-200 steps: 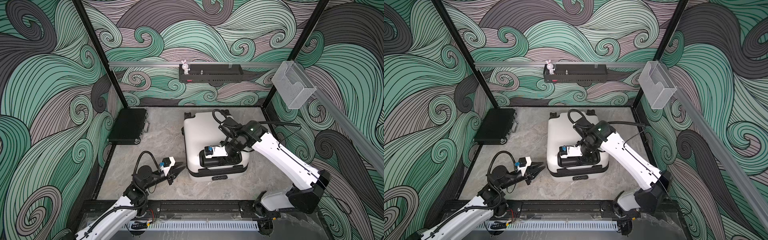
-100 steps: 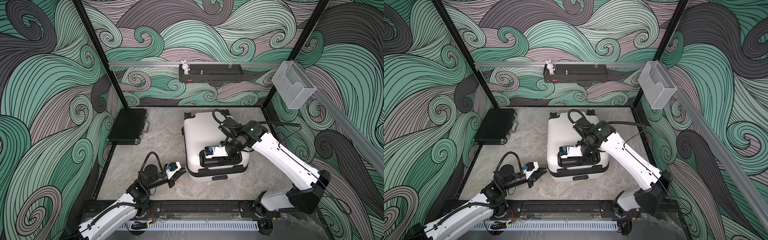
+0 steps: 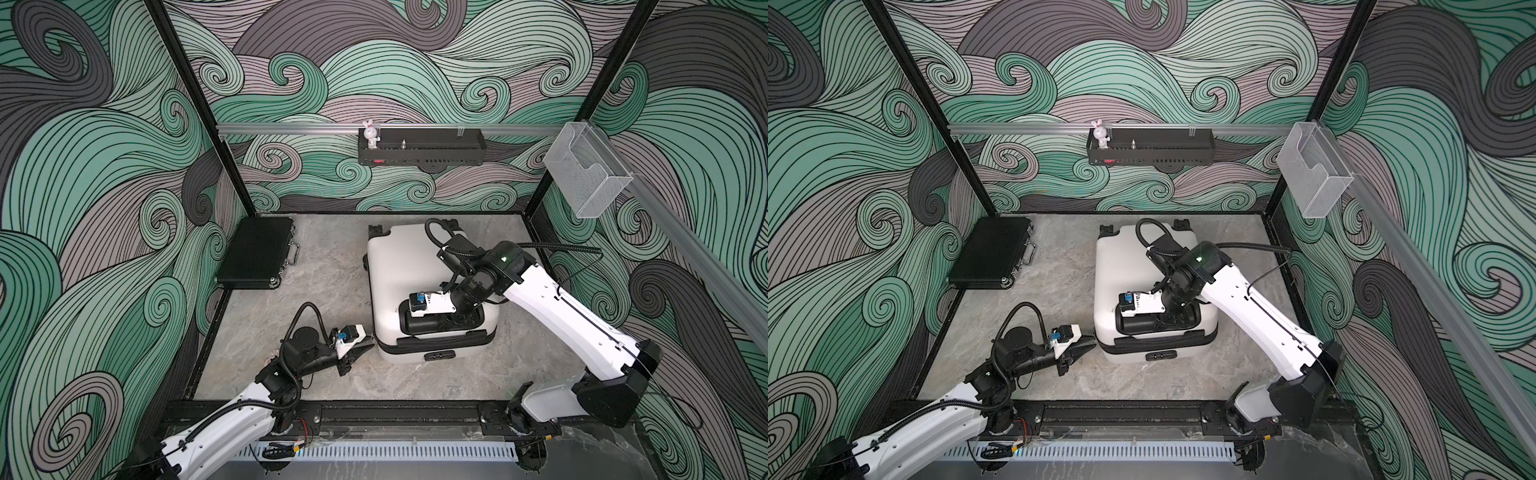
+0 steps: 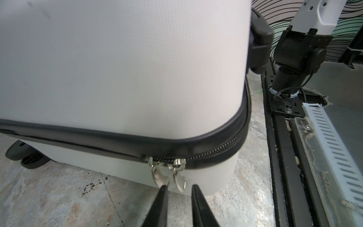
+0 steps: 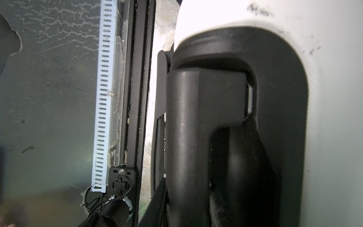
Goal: Open the suitcase zippers
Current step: Unzip the zipper on the suitcase.
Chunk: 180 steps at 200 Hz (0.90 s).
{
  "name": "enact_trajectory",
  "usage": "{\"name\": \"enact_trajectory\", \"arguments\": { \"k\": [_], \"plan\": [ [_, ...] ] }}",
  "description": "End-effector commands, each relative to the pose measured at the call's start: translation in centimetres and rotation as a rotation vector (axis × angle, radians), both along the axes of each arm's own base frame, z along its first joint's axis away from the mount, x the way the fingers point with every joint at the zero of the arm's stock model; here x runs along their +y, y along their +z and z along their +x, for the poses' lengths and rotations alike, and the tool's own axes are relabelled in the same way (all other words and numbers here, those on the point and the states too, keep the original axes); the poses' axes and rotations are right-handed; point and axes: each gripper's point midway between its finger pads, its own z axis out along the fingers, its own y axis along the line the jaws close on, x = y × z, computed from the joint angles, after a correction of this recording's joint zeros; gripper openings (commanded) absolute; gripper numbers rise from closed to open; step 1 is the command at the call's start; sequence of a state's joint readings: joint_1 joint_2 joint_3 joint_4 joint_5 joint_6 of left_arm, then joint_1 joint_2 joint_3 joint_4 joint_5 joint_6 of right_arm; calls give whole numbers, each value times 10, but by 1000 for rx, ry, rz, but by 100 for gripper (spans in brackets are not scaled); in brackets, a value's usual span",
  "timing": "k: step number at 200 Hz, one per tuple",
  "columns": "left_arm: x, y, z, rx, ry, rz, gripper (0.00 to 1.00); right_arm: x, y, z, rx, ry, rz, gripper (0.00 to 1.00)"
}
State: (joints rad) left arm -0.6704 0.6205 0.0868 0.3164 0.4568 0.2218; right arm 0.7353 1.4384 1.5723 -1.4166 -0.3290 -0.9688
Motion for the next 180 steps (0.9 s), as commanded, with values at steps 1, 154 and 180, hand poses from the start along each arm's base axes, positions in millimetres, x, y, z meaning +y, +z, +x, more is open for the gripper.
{"name": "enact_trajectory", "arguments": {
  "k": [1, 154, 180],
  "plan": [
    [-8, 30, 3, -71, -25, -42, 25, 17, 42, 17, -187, 54, 159, 0],
    [-23, 37, -4, -10, -129, -36, 0, 19, 43, 18, -183, 36, 171, 0],
    [-24, 40, -9, 12, -148, -43, 0, 24, 43, 23, -177, 9, 186, 0]
  ]
}}
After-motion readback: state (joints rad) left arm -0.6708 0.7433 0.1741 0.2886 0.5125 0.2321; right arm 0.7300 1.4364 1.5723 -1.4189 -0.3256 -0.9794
